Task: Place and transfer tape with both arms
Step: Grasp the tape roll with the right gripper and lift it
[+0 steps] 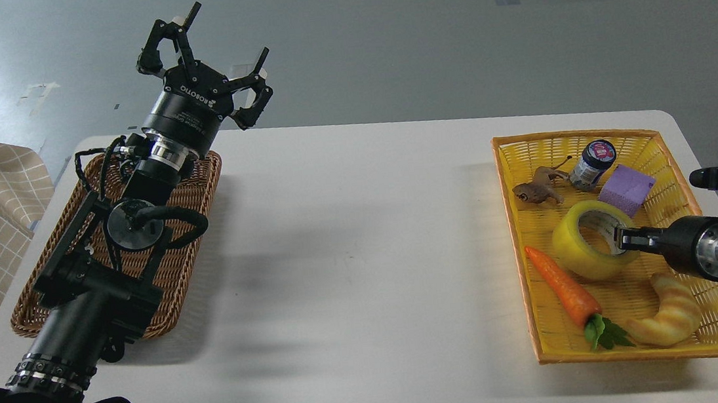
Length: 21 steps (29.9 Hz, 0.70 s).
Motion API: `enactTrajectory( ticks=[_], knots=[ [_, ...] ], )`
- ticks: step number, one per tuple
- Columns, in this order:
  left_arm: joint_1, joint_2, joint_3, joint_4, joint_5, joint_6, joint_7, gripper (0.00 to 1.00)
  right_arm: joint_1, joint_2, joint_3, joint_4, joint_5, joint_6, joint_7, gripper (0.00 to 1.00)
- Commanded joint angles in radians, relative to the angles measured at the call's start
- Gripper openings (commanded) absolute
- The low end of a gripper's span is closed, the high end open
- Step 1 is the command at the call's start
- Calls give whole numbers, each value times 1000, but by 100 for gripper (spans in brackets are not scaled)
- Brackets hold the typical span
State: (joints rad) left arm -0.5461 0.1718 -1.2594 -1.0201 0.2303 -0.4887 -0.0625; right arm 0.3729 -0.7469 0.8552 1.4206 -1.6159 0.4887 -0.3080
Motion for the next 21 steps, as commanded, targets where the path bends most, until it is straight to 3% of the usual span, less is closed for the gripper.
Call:
enactTrajectory(
  ticks=[1,11,18,21],
  knots=[
    [-2,0,1,0,0,0,1,98,12,-17,10,39,8,0,1,0],
    [-6,-1,0,0,0,0,0,98,63,-242,62,158,171,0,4,0],
    [-11,-35,3,0,0,0,0,98,238,-227,56,159,189,0,4,0],
    [-11,-37,5,0,0,0,1,98,288,-136,47,158,188,0,4,0]
  ],
)
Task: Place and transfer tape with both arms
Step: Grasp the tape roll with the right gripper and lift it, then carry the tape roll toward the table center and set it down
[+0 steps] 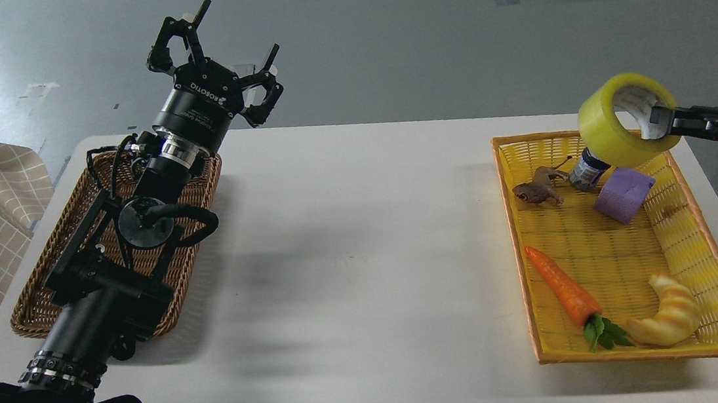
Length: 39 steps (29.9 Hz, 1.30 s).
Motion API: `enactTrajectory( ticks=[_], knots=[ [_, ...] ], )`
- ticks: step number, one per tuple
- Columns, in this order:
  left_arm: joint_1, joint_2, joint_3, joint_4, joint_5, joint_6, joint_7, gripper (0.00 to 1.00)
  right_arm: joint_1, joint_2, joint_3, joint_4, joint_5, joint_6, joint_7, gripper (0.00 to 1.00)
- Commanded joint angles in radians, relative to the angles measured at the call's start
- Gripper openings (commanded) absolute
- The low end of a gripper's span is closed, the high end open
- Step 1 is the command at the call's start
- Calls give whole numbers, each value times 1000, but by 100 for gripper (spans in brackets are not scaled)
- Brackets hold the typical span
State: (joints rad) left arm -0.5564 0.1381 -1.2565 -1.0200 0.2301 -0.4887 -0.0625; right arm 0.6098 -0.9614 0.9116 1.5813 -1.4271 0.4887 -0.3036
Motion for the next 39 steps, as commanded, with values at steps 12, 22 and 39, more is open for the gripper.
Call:
enactTrajectory(
  ticks=[12,22,39],
  knots=[
    [-5,-5,3,0,2,0,1,98,280,253,-270,-38,-3,0,-2,0],
    [-14,-14,3,-3,2,0,0,98,346,403,-385,-135,-4,0,-3,0],
    [-14,-26,5,-18,2,0,1,98,439,702,-552,-391,-7,0,-3,0]
  ],
)
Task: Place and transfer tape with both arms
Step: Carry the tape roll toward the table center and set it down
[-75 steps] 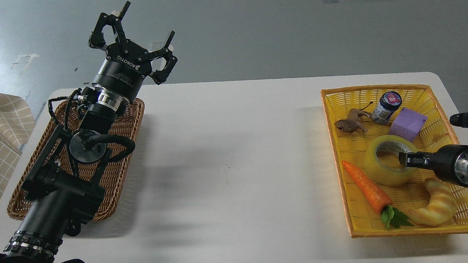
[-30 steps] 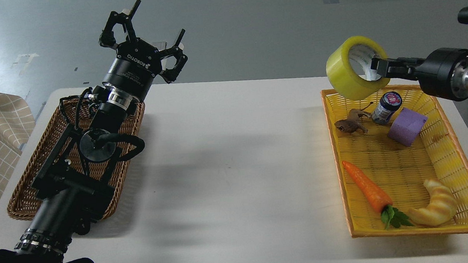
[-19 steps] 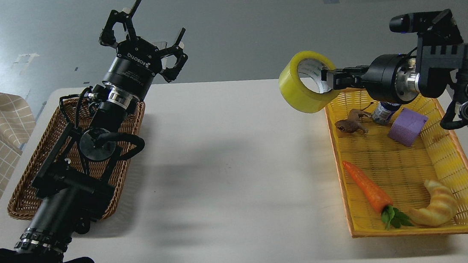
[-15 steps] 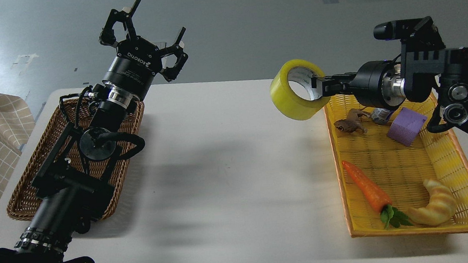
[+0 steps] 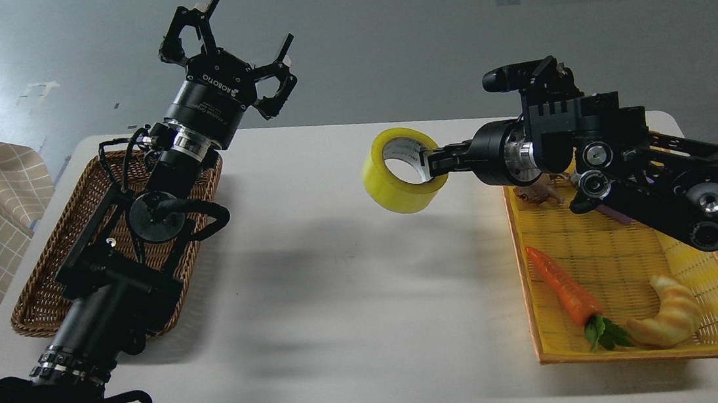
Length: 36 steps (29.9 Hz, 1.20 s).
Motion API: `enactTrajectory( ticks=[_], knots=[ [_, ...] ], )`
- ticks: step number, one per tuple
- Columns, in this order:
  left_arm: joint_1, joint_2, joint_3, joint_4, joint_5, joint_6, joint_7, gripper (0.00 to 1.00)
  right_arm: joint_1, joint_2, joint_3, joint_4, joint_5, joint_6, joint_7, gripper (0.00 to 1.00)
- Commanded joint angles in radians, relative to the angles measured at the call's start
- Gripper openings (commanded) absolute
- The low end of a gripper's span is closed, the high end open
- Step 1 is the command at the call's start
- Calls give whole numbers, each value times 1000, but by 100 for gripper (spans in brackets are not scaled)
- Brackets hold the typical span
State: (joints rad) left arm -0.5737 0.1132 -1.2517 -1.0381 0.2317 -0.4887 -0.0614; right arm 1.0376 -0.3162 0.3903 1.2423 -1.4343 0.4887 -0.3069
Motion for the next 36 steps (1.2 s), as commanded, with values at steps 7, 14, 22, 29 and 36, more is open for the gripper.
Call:
enactTrajectory(
  ticks=[7,14,22,29,36],
  knots=[
    [5,-1,0,-2,0,0,0,98,18,195,-70,-150,0,0,0,0],
    [8,-1,0,-22,0,0,0,98,45,292,-148,-259,-3,0,0,0],
    [6,-13,1,-23,0,0,0,98,65,316,-206,-331,-8,0,-3,0],
    [6,-23,1,-28,0,0,0,98,67,316,-219,-346,-9,0,-3,0],
    [8,-23,1,-28,0,0,0,98,61,316,-219,-354,-11,0,-3,0]
  ],
)
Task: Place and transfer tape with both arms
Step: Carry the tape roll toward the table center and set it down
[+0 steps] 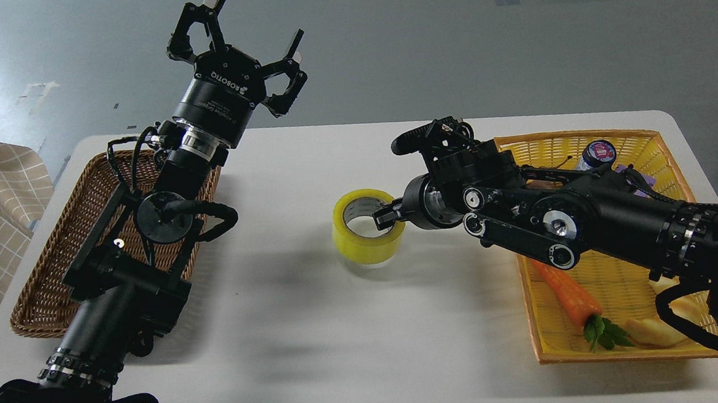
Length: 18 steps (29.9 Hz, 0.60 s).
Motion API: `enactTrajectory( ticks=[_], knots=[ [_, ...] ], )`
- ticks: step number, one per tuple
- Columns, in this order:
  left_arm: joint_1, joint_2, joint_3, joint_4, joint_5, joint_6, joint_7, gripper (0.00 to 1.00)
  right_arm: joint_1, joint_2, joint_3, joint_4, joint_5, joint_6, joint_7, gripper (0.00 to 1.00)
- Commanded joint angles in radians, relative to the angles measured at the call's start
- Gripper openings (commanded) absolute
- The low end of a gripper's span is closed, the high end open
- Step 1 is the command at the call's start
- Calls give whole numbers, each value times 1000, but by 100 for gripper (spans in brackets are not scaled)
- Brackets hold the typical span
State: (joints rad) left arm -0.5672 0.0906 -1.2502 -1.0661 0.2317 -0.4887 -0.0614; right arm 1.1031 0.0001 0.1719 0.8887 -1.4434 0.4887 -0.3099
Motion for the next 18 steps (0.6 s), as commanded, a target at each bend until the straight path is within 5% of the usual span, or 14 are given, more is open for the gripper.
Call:
enactTrajectory(
  ticks=[1,18],
  knots=[
    [1,0,-2,0,0,0,0,98,-8,0,-2,-2,-2,0,0,0],
    [3,1,-2,-2,0,0,0,98,-16,0,-2,-65,0,0,0,0]
  ],
)
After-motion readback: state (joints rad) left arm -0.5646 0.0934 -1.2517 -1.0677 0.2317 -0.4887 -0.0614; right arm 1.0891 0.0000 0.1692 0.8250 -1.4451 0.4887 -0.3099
